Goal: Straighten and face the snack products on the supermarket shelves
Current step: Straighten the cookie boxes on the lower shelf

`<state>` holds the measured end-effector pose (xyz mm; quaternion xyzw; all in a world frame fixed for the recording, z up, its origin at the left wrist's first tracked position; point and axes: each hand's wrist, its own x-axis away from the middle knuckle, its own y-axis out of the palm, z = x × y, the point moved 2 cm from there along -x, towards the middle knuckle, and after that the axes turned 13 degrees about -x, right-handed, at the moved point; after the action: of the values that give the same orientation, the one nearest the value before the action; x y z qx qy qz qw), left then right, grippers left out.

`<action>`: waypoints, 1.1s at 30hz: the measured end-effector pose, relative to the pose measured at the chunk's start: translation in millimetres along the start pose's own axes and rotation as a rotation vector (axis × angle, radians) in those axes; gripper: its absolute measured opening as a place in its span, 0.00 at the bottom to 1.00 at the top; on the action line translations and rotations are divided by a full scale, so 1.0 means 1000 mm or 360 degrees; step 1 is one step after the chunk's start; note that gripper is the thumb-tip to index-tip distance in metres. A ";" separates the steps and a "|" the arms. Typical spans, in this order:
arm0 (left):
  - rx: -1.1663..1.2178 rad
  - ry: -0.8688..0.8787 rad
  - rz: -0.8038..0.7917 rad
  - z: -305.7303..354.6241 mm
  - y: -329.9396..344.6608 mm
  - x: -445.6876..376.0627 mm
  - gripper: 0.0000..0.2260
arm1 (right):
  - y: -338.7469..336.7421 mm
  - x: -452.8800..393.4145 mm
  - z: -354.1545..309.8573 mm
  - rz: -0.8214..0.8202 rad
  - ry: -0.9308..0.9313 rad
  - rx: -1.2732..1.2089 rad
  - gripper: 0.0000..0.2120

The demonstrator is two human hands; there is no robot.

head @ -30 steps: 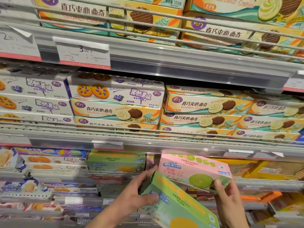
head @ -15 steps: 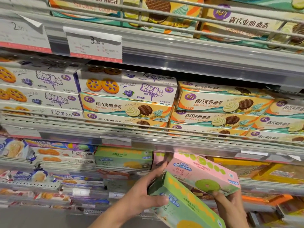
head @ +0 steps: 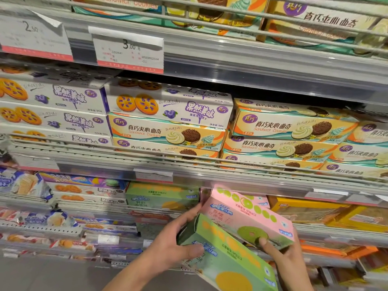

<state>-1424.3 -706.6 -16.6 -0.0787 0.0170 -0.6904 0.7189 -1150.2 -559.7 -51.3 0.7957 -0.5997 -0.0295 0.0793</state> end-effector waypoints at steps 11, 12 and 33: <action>0.0403 -0.0183 0.0511 -0.035 -0.041 0.032 0.49 | -0.021 0.005 -0.061 -0.0384 0.0040 0.0426 0.28; 0.0465 -0.0229 0.0596 -0.039 -0.044 0.033 0.51 | -0.022 0.004 -0.064 -0.0433 0.0050 0.0447 0.32; 0.0462 -0.0169 0.0776 -0.024 -0.027 -0.006 0.48 | 0.022 0.013 -0.060 -0.1066 0.0266 0.0502 0.34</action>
<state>-1454.6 -704.1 -37.3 -0.0045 -0.1012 -0.4874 0.8673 -1159.1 -572.6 11.9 0.9498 -0.2950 0.1040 -0.0097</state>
